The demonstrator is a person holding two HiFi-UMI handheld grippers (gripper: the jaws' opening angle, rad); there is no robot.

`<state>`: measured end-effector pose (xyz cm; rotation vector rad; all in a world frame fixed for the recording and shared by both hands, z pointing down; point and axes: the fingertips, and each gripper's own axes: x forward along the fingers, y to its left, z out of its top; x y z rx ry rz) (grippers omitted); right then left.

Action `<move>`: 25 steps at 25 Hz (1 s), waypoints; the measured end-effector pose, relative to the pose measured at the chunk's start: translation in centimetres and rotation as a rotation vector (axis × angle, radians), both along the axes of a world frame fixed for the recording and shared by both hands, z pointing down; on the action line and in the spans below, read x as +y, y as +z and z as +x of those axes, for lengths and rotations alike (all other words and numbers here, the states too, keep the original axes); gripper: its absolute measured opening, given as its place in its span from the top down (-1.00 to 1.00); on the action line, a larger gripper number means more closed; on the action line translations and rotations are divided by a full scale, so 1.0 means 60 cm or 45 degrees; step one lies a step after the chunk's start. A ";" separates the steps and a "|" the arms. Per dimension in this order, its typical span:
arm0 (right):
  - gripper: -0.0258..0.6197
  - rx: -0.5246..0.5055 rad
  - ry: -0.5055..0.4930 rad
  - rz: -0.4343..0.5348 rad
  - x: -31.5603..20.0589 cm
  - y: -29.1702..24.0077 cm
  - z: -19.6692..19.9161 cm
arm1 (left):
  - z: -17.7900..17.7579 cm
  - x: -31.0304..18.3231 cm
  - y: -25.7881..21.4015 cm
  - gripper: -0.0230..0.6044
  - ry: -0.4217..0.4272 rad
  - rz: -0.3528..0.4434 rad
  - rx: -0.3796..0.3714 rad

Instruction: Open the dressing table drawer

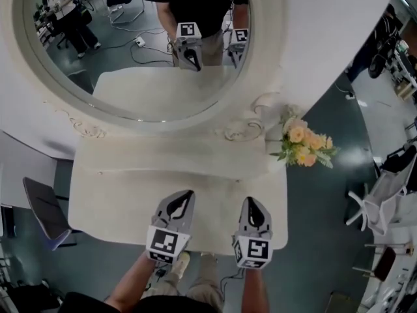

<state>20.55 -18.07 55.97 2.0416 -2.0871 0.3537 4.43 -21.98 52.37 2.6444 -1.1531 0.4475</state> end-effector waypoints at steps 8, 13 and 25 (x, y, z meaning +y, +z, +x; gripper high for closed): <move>0.92 -0.011 -0.035 -0.078 -0.043 0.082 0.010 | 0.000 -0.032 0.069 0.92 -0.048 -0.055 -0.029; 0.92 -0.026 -0.034 -0.139 -0.061 0.124 0.024 | -0.002 -0.043 0.098 0.92 -0.075 -0.088 -0.047; 0.34 -0.057 -0.058 -0.247 -0.103 0.193 0.015 | -0.013 -0.044 0.132 0.92 -0.123 -0.136 -0.045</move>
